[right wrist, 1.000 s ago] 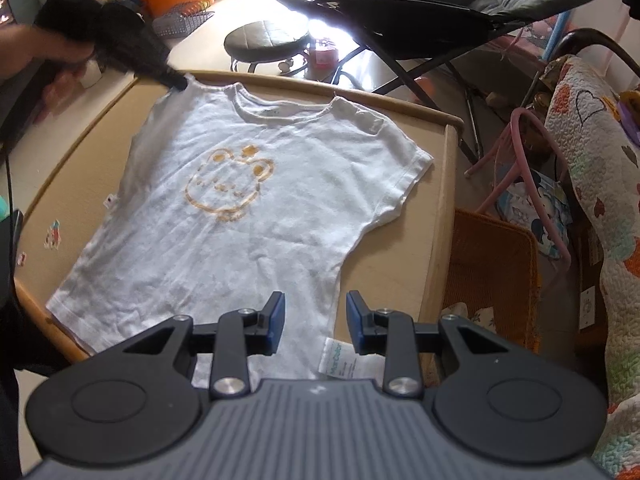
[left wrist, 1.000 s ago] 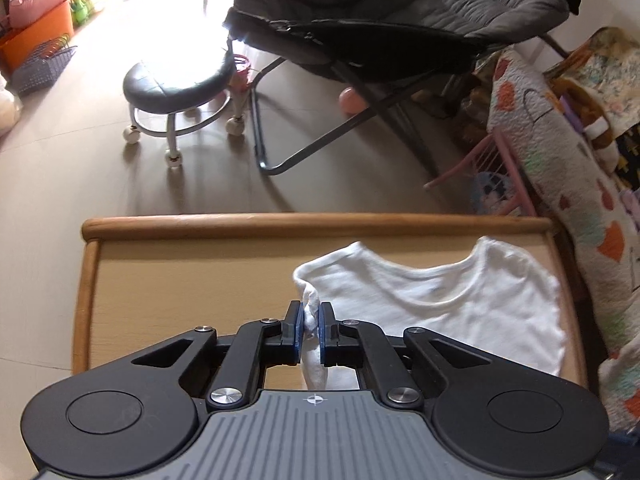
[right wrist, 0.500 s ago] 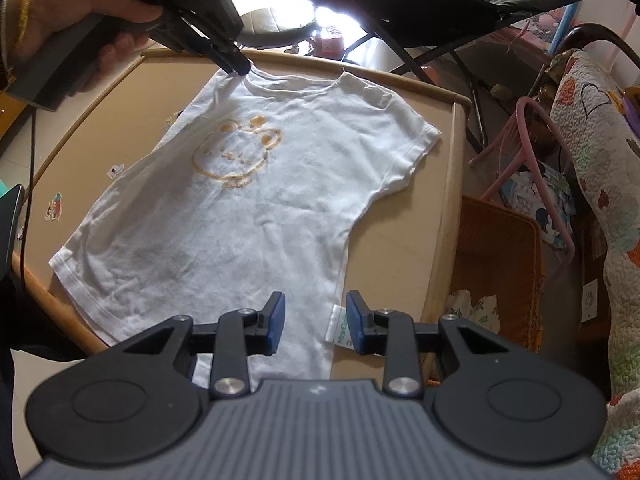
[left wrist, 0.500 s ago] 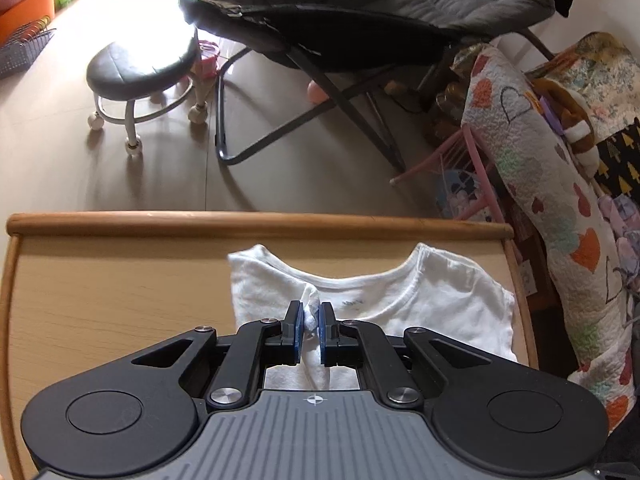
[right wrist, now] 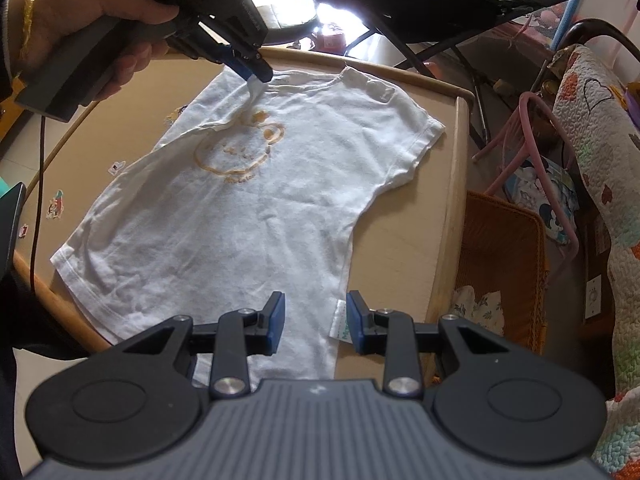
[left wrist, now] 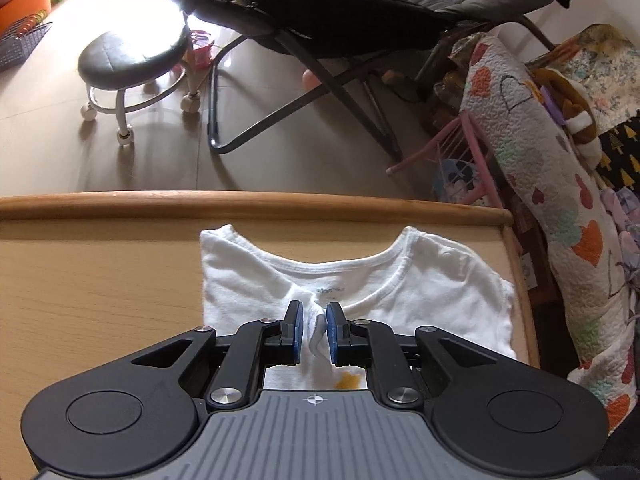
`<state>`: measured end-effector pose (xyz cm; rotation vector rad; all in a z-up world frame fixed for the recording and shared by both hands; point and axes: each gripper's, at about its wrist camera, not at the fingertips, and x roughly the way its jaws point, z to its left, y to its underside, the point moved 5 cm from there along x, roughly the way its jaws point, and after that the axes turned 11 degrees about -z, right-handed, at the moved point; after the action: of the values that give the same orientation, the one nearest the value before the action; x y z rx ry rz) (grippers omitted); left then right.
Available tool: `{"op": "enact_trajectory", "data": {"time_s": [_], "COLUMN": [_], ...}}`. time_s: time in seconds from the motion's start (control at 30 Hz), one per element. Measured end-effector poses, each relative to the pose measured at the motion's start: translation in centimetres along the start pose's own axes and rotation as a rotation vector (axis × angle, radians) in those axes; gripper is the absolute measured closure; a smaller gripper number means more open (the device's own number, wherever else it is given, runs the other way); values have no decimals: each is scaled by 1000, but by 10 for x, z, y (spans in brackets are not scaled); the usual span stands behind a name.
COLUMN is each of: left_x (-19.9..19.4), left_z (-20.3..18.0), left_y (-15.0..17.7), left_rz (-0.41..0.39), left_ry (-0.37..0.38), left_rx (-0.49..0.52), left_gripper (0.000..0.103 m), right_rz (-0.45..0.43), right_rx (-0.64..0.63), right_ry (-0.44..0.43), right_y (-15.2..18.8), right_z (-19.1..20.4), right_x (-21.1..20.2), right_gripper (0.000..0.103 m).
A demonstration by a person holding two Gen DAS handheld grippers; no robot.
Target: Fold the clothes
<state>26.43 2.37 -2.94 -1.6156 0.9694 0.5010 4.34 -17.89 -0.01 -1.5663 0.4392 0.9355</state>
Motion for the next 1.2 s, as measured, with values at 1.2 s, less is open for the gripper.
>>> {"op": "enact_trajectory", "data": {"time_s": [1.2], "left_x": [-126], "left_z": [115], "left_y": [64], "left_rz": [-4], "left_ry": [44], "left_rx": [-26], "left_gripper": [62], "right_rz": [100], "right_rx": [-144], "right_ry": [-230], "right_y": [-27], "right_z": [214], "right_x": [26], "right_gripper": [70]}}
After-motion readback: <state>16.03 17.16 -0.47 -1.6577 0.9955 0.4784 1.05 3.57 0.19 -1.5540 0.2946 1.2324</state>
